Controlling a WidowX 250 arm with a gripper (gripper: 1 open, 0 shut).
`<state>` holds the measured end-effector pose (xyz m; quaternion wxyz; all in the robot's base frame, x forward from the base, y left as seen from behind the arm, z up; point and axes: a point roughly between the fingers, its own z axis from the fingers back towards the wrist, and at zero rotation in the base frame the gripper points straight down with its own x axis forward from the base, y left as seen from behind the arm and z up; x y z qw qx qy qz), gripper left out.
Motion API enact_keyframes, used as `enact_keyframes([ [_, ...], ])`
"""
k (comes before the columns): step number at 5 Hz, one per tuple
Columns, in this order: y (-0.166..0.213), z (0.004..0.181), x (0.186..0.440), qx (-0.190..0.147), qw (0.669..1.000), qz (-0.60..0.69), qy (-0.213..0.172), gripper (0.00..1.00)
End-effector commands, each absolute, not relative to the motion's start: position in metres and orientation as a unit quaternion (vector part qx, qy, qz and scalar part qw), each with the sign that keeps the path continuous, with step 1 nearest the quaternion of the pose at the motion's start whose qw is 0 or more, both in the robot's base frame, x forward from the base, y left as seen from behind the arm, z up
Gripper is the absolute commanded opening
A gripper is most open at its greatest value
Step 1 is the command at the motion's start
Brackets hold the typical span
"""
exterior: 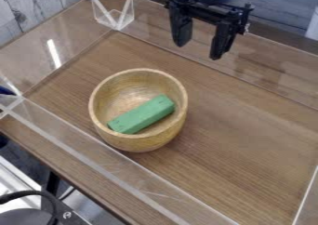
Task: Remove the green block from inside the brown bowl and put it on the table
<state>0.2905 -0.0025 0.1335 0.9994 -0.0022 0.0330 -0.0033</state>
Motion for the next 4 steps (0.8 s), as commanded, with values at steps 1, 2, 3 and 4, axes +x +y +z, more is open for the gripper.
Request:
enact_keyframes([
  [1,0.003,0.127,0.281,0.002,0.999,-0.013,0.044,1.00],
  [2,0.012,0.119,0.265,0.007,0.998,-0.033,0.051,1.00],
  [3,0.023,0.109,0.248,0.011,0.998,-0.040,0.047,1.00],
  [4,0.035,0.100,0.236,0.015,0.998,-0.044,0.049,1.00],
])
